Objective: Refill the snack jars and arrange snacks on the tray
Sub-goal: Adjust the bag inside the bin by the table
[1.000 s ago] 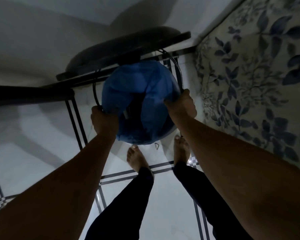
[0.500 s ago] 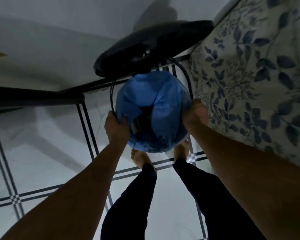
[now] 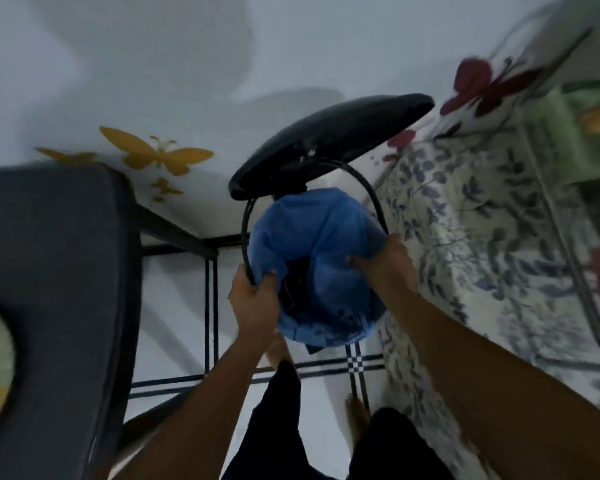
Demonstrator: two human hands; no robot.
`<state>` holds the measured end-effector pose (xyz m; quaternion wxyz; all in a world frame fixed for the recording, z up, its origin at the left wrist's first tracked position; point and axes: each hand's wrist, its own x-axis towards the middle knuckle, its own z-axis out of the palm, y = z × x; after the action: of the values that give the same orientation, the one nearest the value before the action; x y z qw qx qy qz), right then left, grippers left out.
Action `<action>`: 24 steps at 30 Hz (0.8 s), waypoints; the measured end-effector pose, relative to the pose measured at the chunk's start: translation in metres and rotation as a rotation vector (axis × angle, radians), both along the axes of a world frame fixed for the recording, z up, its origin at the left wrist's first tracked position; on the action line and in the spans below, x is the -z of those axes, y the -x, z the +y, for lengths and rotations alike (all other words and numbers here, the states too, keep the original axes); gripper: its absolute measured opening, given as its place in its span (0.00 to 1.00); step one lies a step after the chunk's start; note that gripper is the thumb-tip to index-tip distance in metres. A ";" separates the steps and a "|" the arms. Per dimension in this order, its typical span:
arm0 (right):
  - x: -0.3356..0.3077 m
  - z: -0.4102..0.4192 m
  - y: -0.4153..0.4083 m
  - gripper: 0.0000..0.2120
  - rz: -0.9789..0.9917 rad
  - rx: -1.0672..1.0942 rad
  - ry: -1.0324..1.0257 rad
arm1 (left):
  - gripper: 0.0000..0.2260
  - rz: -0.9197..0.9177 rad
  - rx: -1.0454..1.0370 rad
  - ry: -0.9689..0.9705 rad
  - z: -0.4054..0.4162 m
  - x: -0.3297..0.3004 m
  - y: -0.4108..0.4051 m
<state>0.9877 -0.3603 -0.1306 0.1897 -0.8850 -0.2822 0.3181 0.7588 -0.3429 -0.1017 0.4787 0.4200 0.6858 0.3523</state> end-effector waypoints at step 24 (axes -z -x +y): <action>-0.337 -0.170 0.349 0.19 -0.478 -1.067 -0.621 | 0.06 -0.010 -0.787 -0.599 -0.365 -0.332 0.297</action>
<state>0.6391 -0.5301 0.2064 0.1846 -0.5740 -0.7950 0.0669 0.4619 -0.7078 0.2304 0.1707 0.2466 0.6586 0.6902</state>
